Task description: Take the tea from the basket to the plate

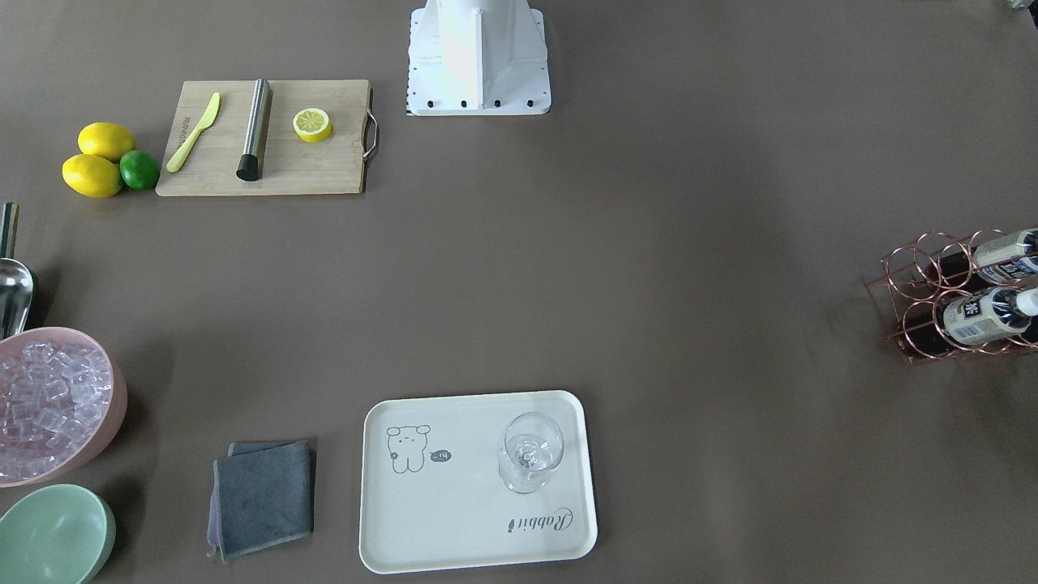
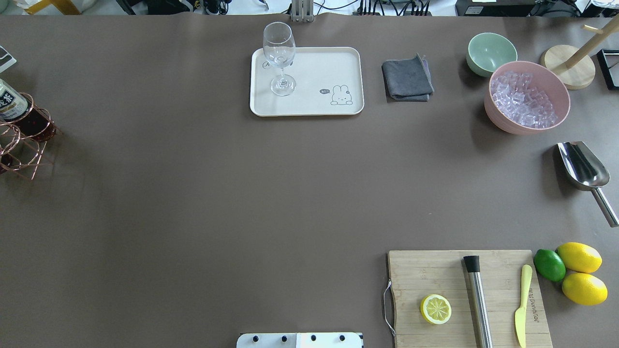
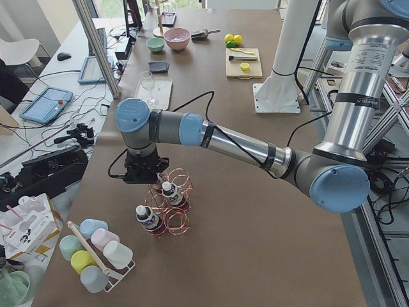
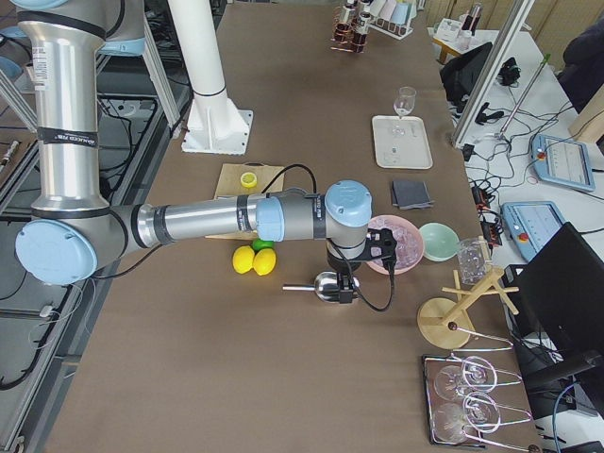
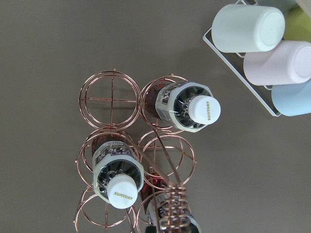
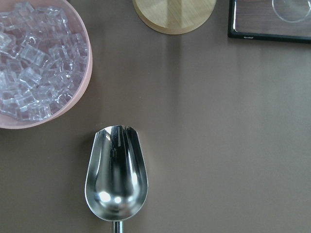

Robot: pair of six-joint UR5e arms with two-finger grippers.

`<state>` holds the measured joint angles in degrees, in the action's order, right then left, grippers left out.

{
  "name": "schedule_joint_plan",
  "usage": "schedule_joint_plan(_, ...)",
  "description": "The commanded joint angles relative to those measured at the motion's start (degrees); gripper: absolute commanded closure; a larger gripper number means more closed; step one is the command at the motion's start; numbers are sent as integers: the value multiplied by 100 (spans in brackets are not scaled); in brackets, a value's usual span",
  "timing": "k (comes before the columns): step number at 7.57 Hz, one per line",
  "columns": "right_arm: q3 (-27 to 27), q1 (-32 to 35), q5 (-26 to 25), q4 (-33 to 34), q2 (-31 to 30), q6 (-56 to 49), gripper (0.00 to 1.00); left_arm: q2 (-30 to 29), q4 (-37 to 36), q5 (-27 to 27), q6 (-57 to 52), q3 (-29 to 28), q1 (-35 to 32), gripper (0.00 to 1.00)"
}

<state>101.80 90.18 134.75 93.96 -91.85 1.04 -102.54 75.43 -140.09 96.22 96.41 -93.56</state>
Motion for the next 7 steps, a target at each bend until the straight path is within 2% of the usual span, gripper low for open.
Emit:
schedule_joint_plan(1, -11, 0, 16, 9, 0, 10, 0, -73, -518, 0, 2, 586, -5, 100)
schedule_joint_plan(3, -11, 0, 16, 9, -9, 2, 0, -414, -1596, 17, 11, 1254, 13, 100)
schedule_joint_plan(4, -28, 0, 16, 0, -26, 10, 0, -782, -2045, 17, 220, 1370, 161, 100)
schedule_joint_plan(6, -81, 0, 16, 0, -35, 28, 0, -1118, -2067, 26, 1481, 2149, 633, 100)
schedule_joint_plan(7, -72, 0, 16, 9, -35, 19, 0, -1433, -2067, 52, 2209, 2241, 1150, 100)
